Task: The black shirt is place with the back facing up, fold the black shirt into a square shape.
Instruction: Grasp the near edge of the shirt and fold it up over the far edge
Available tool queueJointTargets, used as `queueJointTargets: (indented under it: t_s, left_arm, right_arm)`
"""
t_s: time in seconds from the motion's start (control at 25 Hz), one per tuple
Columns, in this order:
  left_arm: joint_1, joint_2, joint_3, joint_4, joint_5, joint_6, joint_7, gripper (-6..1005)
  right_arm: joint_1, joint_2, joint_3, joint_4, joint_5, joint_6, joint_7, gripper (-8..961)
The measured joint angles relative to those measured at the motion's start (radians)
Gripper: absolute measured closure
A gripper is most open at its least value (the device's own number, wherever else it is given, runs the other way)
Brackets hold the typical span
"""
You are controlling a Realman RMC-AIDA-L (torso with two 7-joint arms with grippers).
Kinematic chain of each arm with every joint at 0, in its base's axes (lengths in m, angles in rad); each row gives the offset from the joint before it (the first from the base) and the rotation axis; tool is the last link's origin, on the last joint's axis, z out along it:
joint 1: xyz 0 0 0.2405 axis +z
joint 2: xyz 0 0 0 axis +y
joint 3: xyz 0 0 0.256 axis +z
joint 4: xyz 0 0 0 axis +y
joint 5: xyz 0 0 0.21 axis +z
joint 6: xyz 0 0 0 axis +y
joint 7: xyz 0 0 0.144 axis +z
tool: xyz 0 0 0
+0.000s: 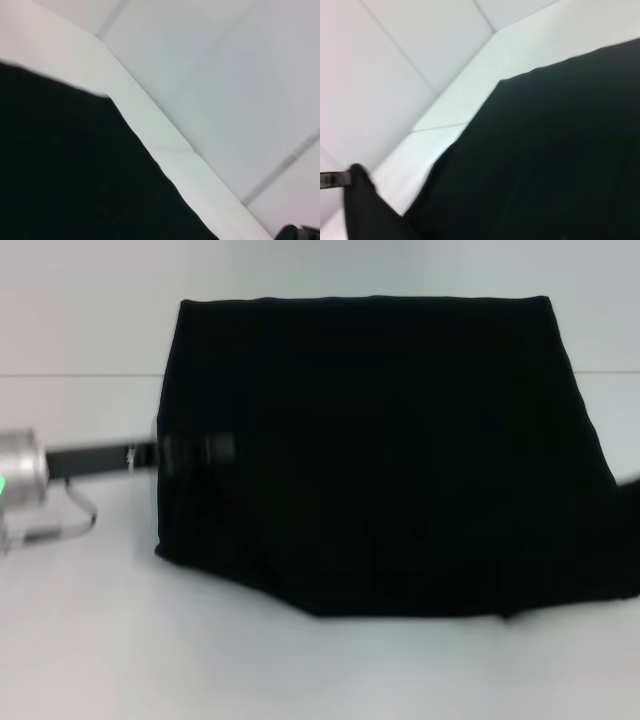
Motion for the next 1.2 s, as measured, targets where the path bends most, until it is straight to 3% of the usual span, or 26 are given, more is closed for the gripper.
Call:
queueJointTargets:
  t_s: [0.16,0.2,0.24,0.44,0.64,0.8,0.84,0.96,1.08,1.2]
  left_arm:
    - [-0.079,0.008,0.002,-0.038,-0.030,-0.192,-0.006,944]
    - [-0.115,0.006,0.006,-0.053,-0.040,-0.293,-0.006,944]
    - [-0.115,0.006,0.006,-0.053,-0.040,-0.293,-0.006,944]
    - [-0.195,-0.002,0.013,-0.098,-0.062,-0.532,0.011,944]
    - [-0.236,-0.006,0.014,-0.153,-0.096,-0.698,0.066,940]
    - [-0.243,-0.018,0.014,-0.177,-0.106,-0.761,0.106,936]
    - [-0.238,-0.036,0.014,-0.194,-0.128,-0.815,0.155,935]
    - [-0.230,-0.052,0.013,-0.208,-0.150,-0.855,0.199,933]
    - [-0.225,-0.069,0.014,-0.219,-0.158,-0.885,0.236,930]
    - [-0.219,-0.080,0.014,-0.219,-0.158,-0.892,0.257,928]
  right_arm:
    - [0.101,-0.001,-0.052,0.028,-0.003,0.210,0.039,886]
    - [0.129,-0.003,-0.071,0.043,-0.002,0.262,0.043,884]
    - [0.151,-0.006,-0.088,0.060,-0.002,0.312,0.047,883]
    - [0.262,-0.015,-0.178,0.139,-0.001,0.570,0.066,876]
    - [0.334,-0.012,-0.232,0.188,-0.001,0.720,0.066,868]
    - [0.350,0.002,-0.255,0.236,0.002,0.819,0.056,863]
    - [0.351,0.008,-0.258,0.252,0.003,0.845,0.048,861]
    - [0.349,0.031,-0.259,0.283,0.005,0.906,0.013,857]
    - [0.341,0.056,-0.260,0.283,0.005,0.930,0.002,853]
    - [0.335,0.067,-0.256,0.280,0.006,0.948,0.004,848]
